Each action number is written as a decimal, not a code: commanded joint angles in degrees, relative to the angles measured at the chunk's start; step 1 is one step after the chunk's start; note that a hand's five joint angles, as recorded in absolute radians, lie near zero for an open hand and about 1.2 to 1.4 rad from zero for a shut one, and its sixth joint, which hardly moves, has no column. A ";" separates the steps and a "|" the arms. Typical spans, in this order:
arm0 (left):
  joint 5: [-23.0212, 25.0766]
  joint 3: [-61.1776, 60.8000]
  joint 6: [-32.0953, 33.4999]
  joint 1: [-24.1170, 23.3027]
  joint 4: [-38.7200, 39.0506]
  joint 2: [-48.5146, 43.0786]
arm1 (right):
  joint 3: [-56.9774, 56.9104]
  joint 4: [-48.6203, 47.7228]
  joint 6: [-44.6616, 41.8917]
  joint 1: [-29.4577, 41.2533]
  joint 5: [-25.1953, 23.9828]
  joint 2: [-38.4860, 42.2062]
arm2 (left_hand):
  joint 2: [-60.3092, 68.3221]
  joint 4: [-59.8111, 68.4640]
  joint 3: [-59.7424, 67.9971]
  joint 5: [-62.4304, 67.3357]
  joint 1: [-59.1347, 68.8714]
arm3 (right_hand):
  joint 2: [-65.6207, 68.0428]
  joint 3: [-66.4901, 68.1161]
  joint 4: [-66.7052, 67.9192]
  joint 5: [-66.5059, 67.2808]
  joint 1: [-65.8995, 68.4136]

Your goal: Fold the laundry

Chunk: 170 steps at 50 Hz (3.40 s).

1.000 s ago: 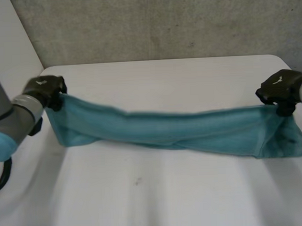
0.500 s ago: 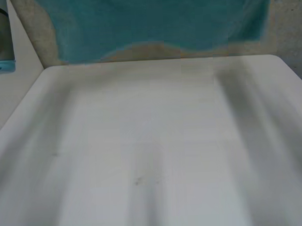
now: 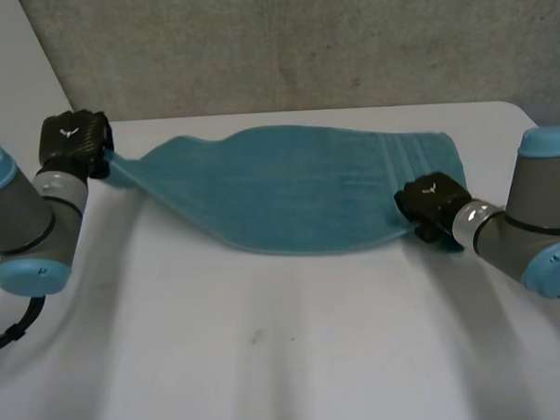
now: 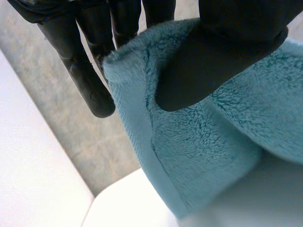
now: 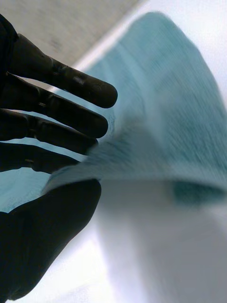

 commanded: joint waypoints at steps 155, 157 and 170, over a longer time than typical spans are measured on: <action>3.06 33.87 9.63 0.28 -9.02 -29.12 | -20.16 -25.21 -26.71 -6.10 9.77 17.38 | 10.22 10.26 10.31 10.55 11.69 | 12.67 12.11 11.78 13.20 24.14; 3.14 35.19 9.63 -0.16 -9.02 -29.82 | -21.39 -24.77 -26.71 -6.10 9.86 18.25 | 10.22 10.26 10.31 10.55 11.69 | 12.67 12.11 11.78 13.20 24.14; 3.67 32.12 9.72 -1.83 -7.62 -28.34 | -23.07 -24.51 -23.99 -5.13 10.56 18.97 | -59.06 -59.01 -58.97 -58.72 -57.59 | -57.33 -57.89 -58.22 -56.80 -45.86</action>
